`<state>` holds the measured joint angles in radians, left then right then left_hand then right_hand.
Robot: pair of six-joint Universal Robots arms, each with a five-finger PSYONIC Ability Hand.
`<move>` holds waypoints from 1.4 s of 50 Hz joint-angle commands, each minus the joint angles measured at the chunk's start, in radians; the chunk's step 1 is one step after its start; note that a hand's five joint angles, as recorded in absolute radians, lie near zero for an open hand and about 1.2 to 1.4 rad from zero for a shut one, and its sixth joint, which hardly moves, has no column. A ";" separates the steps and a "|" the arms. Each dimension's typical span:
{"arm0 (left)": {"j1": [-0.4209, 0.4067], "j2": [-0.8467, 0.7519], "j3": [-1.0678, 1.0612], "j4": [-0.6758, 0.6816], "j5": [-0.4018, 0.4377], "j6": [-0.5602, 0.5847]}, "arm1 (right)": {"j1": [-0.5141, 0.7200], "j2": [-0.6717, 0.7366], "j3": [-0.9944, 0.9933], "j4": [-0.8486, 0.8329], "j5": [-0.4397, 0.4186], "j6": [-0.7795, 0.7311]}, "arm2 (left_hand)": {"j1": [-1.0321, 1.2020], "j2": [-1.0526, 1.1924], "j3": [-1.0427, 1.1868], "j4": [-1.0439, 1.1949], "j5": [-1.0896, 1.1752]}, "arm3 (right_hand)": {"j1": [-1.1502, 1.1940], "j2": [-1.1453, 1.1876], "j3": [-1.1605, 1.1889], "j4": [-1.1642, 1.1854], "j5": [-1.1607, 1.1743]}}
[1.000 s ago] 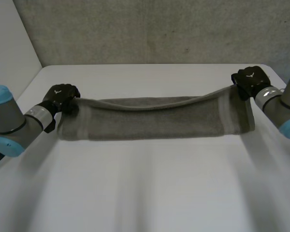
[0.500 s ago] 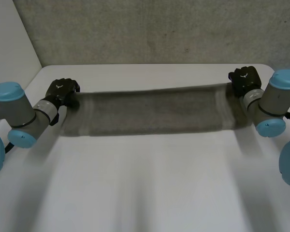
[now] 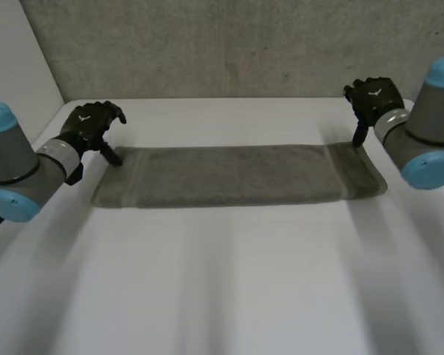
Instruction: Fold the towel.
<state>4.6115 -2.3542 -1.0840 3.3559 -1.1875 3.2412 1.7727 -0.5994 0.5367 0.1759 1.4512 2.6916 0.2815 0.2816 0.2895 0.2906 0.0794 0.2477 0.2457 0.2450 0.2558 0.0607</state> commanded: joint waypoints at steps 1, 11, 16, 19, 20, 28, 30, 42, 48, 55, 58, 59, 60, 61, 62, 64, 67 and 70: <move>-0.011 0.222 -0.230 0.030 -0.004 0.000 | -0.041 -0.150 0.205 0.042 -0.032 -0.021 | 0.023 0.023 0.015 0.014 0.050 | -0.073 -0.071 -0.070 -0.081 -0.061; -0.022 0.374 -0.489 0.184 -0.012 0.003 | -0.085 -0.155 0.396 0.017 -0.032 -0.141 | 0.891 0.891 0.883 0.882 0.919 | 0.016 0.018 0.019 0.008 0.029; -0.022 0.381 -0.575 0.241 -0.047 0.000 | -0.099 -0.134 0.451 -0.048 -0.060 -0.148 | 1.115 1.115 1.107 1.106 1.142 | 0.040 0.042 0.042 0.032 0.052; -0.019 0.381 -0.611 0.267 -0.072 0.000 | -0.099 -0.122 0.473 -0.091 -0.075 -0.147 | 1.115 1.115 1.107 1.106 1.142 | 0.084 0.086 0.086 0.075 0.096; -0.019 0.381 -0.611 0.267 -0.072 0.000 | -0.099 -0.115 0.480 -0.105 -0.083 -0.147 | 1.115 1.115 1.107 1.106 1.142 | 0.113 0.115 0.116 0.105 0.125; -0.011 0.381 -0.649 0.304 -0.080 -0.001 | -0.099 -0.077 0.477 -0.122 -0.089 -0.148 | 0.990 0.990 0.982 0.981 1.018 | 0.254 0.256 0.257 0.246 0.266; -0.010 0.381 -0.655 0.310 -0.080 0.000 | -0.099 -0.074 0.474 -0.125 -0.089 -0.148 | 0.849 0.849 0.841 0.840 0.877 | 0.275 0.277 0.277 0.266 0.287; -0.008 0.381 -0.668 0.323 -0.080 0.000 | -0.099 -0.039 0.462 -0.162 -0.094 -0.148 | 0.493 0.493 0.485 0.484 0.521 | 0.702 0.704 0.705 0.694 0.714; -0.010 0.381 -0.669 0.323 -0.081 0.000 | -0.102 -0.039 0.454 -0.168 -0.092 -0.151 | 0.247 0.247 0.239 0.238 0.274 | 1.149 1.151 1.151 1.140 1.161; -0.006 0.380 -0.669 0.323 -0.081 0.000 | -0.177 -0.086 0.488 -0.151 -0.094 -0.159 | 0.105 0.105 0.097 0.096 0.133 | 1.149 1.151 1.151 1.140 1.161; -0.006 0.380 -0.669 0.323 -0.083 0.000 | -0.235 -0.121 0.515 -0.145 -0.095 -0.197 | 0.067 0.067 0.059 0.058 0.095 | 1.149 1.151 1.151 1.140 1.161; -0.006 0.380 -0.669 0.323 -0.083 0.000 | -0.236 -0.122 0.516 -0.145 -0.095 -0.197 | 0.061 0.061 0.053 0.052 0.089 | 1.149 1.151 1.151 1.140 1.161; -0.006 0.380 -0.669 0.323 -0.083 0.000 | -0.271 -0.140 0.523 -0.144 -0.095 -0.228 | 0.061 0.061 0.053 0.052 0.089 | 1.149 1.151 1.151 1.140 1.161; -0.006 0.380 -0.669 0.323 -0.083 0.000 | -0.310 -0.157 0.528 -0.142 -0.094 -0.263 | 0.058 0.058 0.050 0.049 0.086 | 1.149 1.151 1.151 1.140 1.161; -0.006 0.380 -0.669 0.323 -0.083 0.000 | -0.311 -0.157 0.528 -0.142 -0.094 -0.263 | 0.058 0.058 0.050 0.049 0.086 | 1.149 1.151 1.151 1.140 1.161; -0.006 0.380 -0.669 0.323 -0.083 0.000 | -0.346 -0.174 0.528 -0.142 -0.092 -0.302 | 0.049 0.049 0.041 0.040 0.077 | 1.149 1.151 1.151 1.140 1.161; -0.008 0.380 -0.669 0.323 -0.083 0.000 | -0.397 -0.209 0.511 -0.133 -0.084 -0.372 | 0.047 0.046 0.038 0.037 0.074 | 1.149 1.151 1.151 1.140 1.161; -0.010 0.380 -0.669 0.323 -0.083 0.000 | -0.401 -0.241 0.488 -0.118 -0.086 -0.412 | 0.044 0.044 0.036 0.035 0.071 | 1.149 1.151 1.151 1.140 1.161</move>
<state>4.6043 -1.9742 -1.7534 3.6785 -1.2701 3.2413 1.4055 -0.7923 1.0553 0.0408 1.3626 2.3575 0.3825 0.3825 0.3936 0.3877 0.1715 1.3010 1.3077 1.3073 1.3330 1.1546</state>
